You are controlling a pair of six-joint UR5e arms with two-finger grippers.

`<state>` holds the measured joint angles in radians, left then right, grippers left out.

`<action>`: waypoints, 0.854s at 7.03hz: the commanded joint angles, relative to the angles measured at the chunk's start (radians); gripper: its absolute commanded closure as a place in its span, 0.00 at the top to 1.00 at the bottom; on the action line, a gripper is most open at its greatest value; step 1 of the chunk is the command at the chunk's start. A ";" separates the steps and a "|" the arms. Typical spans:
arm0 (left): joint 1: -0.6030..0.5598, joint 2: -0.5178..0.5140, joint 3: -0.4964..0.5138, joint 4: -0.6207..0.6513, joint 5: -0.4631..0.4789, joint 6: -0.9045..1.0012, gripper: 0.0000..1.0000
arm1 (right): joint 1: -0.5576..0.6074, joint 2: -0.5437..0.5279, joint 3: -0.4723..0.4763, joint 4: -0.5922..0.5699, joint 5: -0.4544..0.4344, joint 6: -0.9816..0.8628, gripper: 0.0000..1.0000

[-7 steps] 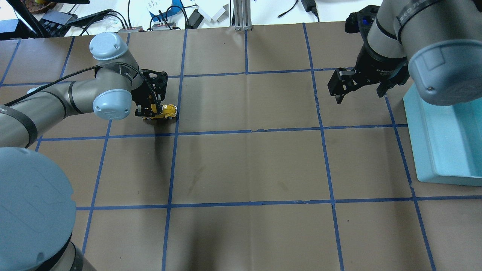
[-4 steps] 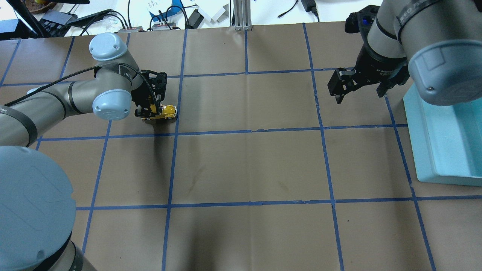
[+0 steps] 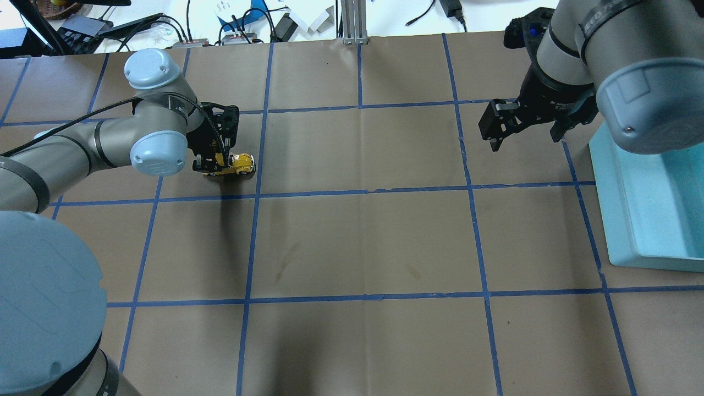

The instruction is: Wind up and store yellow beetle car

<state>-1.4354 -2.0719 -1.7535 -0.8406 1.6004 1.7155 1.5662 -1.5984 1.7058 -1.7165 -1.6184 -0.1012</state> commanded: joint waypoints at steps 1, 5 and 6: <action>0.016 -0.001 -0.004 0.005 0.000 0.003 0.00 | 0.000 0.000 0.000 0.000 0.000 0.000 1.00; 0.026 -0.001 0.000 0.005 0.001 0.006 0.00 | 0.005 0.000 0.000 0.000 0.002 0.005 1.00; 0.027 -0.001 0.002 0.003 0.001 0.022 0.00 | 0.005 0.000 0.000 0.000 0.002 0.005 1.00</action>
<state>-1.4095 -2.0721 -1.7538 -0.8365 1.6013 1.7244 1.5693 -1.5984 1.7058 -1.7165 -1.6174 -0.0982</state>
